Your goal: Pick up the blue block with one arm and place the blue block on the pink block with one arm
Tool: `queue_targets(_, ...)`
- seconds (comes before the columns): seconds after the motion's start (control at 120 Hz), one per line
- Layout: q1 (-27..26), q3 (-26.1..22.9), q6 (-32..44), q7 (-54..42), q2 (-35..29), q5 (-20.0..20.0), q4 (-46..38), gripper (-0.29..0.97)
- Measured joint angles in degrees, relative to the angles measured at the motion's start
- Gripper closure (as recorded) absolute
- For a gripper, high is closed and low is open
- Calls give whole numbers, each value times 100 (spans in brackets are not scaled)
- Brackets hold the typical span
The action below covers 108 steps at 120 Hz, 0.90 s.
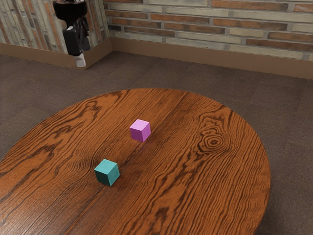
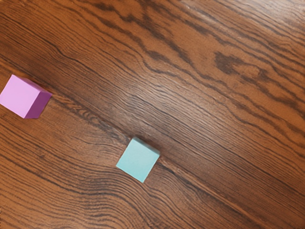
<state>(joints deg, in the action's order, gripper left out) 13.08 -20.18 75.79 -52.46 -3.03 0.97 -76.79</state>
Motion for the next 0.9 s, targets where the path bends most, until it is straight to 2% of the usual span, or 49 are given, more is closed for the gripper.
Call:
queue_targets(0.142,-12,-70,-13,-14,-43,90,-99,0)
queue_targets(0.217,79,-3,5,-55,-738,97,-1100,0)
queue_targets(0.25,-210,240,151,-158,-1227,77,-1886,0)
queue_targets(0.3,-756,880,484,-408,-1808,-63,-3012,0)
queue_targets(0.333,-937,1119,661,-579,-1872,-93,-3392,0)
queue_targets(0.367,-896,1247,800,-742,-1853,-116,-3625,0)
queue_targets(0.483,-689,1209,1333,-1284,-1975,65,-4517,0)
queue_targets(0.542,-654,1208,1995,-1601,-1957,93,-5224,0)
queue_targets(0.6,-639,1205,2567,-1897,-1669,51,-5502,0)
queue_targets(0.75,-675,1198,3781,-2544,-1082,-1,-5622,0)
queue_targets(0.9,-630,1190,4552,-3049,-553,-27,-5605,0)
